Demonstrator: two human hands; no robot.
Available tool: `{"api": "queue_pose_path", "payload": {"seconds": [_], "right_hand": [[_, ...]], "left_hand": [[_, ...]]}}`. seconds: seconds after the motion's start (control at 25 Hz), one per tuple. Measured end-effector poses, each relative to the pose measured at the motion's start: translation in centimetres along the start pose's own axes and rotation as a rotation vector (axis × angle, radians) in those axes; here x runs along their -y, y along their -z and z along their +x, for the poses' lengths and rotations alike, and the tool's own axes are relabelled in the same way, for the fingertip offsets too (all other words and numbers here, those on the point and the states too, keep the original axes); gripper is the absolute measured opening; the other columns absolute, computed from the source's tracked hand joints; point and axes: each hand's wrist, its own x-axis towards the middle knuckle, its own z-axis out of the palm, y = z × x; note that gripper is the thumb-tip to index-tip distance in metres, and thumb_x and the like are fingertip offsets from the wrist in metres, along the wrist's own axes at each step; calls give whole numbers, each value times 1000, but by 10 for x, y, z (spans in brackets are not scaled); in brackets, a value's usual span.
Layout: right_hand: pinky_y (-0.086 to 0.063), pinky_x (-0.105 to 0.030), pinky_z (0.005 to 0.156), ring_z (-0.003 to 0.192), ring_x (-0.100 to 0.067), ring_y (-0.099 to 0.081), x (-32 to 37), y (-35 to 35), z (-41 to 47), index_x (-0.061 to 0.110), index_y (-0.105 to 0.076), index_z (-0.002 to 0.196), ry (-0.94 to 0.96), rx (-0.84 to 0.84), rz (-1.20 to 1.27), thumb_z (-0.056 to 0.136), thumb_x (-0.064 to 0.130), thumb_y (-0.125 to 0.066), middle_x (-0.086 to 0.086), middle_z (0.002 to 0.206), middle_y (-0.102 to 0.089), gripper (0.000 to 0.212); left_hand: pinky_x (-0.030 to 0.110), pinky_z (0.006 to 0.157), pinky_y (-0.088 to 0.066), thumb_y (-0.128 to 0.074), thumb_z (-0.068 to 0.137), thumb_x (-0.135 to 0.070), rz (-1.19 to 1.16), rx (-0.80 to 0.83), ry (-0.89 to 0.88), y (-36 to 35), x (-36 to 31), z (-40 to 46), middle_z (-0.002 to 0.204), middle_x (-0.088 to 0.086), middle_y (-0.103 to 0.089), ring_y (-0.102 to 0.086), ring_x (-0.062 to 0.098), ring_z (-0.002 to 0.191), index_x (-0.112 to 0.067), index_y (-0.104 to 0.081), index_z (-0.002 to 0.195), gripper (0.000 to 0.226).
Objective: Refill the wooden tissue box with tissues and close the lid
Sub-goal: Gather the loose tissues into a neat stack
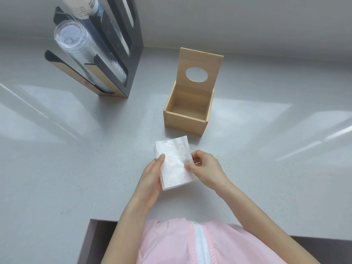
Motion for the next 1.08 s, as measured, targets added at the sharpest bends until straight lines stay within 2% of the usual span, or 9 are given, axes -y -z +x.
{"api": "queue_pose_path", "payload": {"seconds": [0.2, 0.32, 0.44, 0.56, 0.68, 0.8, 0.92, 1.08], "right_hand": [[-42, -18, 59, 77, -13, -58, 0, 0, 1, 18, -56, 93, -7, 0, -7, 86, 21, -56, 4, 92, -62, 7], [-45, -21, 69, 94, -14, -58, -1, 2, -1, 19, -51, 114, -42, -42, 53, 86, 29, -59, 4, 104, -57, 31], [-48, -28, 88, 104, -15, -60, -7, 5, -1, 17, -49, 123, -153, 77, 283, 85, 33, -61, 0, 113, -61, 43], [-50, -24, 80, 95, -15, -64, -12, 2, -3, 13, -59, 110, -158, 166, 458, 88, 26, -58, -7, 111, -66, 26], [-51, -16, 73, 83, -13, -63, -10, 4, -4, 20, -61, 90, -104, 71, 457, 89, 20, -57, -7, 96, -64, 4], [-52, -12, 69, 79, -13, -60, -9, 17, -4, 24, -59, 82, -44, 19, 378, 89, 18, -56, -3, 86, -60, 10], [-49, -19, 74, 81, -16, -57, -10, 29, -3, 21, -59, 82, -2, -35, 305, 89, 16, -57, -4, 84, -57, 8], [-48, -25, 74, 77, -16, -58, -11, 39, -4, 18, -58, 88, 42, -82, 274, 87, 13, -58, -2, 84, -61, 5]], "left_hand": [[29, 76, -53, -42, 95, -12, 144, -58, -66, -2, 2, 1, 98, 2, -71, -70, 10, 80, -11, -57, 116, 25], [24, 69, -57, -41, 95, -10, 55, -31, -62, -3, -2, 1, 88, -4, -75, -71, 9, 78, -15, -60, 107, 23], [25, 72, -57, -39, 96, -10, -60, 15, -90, -4, -7, 2, 89, -2, -76, -72, 12, 81, -14, -61, 106, 24], [26, 78, -55, -39, 96, -11, -120, 34, -124, -9, -9, 1, 98, 1, -72, -70, 13, 86, -13, -58, 108, 22], [23, 79, -55, -42, 94, -9, -130, 66, -157, -10, -11, 0, 101, 1, -70, -68, 12, 89, -14, -57, 110, 22], [19, 75, -57, -45, 92, -13, -63, 46, -197, -6, -17, 1, 93, -6, -72, -68, 9, 85, -19, -61, 103, 19], [16, 70, -55, -48, 93, -20, 73, -20, -225, -2, -27, 6, 93, -6, -69, -65, 9, 87, -22, -62, 96, 15], [15, 66, -53, -55, 90, -27, 366, -79, -215, -4, -34, 13, 90, -3, -67, -63, 8, 78, -18, -66, 99, 16]]}}
